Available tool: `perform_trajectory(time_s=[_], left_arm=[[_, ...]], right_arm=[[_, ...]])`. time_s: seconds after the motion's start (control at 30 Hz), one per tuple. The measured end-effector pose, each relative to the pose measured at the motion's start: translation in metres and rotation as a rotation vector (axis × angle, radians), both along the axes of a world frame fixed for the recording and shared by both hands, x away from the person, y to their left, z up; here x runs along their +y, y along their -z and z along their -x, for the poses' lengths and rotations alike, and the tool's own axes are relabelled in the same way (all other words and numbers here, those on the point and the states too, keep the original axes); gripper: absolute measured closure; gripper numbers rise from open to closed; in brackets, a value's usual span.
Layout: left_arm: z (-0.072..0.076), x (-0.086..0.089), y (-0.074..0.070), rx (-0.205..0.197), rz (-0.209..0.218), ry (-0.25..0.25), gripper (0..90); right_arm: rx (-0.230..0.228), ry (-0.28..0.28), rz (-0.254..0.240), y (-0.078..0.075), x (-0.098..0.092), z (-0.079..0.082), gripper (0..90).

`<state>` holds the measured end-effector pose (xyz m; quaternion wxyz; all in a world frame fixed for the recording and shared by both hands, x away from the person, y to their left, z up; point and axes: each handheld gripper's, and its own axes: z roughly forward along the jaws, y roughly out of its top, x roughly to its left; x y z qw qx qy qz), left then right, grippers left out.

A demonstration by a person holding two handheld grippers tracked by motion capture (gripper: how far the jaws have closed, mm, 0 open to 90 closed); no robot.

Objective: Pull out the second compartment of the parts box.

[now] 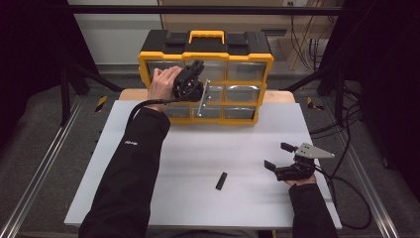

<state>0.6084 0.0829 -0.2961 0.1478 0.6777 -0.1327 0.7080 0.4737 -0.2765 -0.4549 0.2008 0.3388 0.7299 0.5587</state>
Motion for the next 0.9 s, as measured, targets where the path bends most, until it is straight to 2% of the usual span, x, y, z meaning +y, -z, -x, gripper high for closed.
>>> perform_trajectory(time_s=[0.53,0.7,0.9], left_arm=[[0.009,0.002,0.0,-0.012,-0.032,0.01,78.4],[0.011,0.003,0.001,-0.015,-0.029,0.021,78.4],[0.016,0.003,0.0,-0.019,-0.043,0.013,78.5]], right_arm=[[0.003,-0.002,0.001,0.0,0.0,0.0,0.3],[0.005,-0.004,0.002,0.001,0.001,0.0,0.2],[0.005,-0.004,0.003,0.001,0.0,0.0,0.3]])
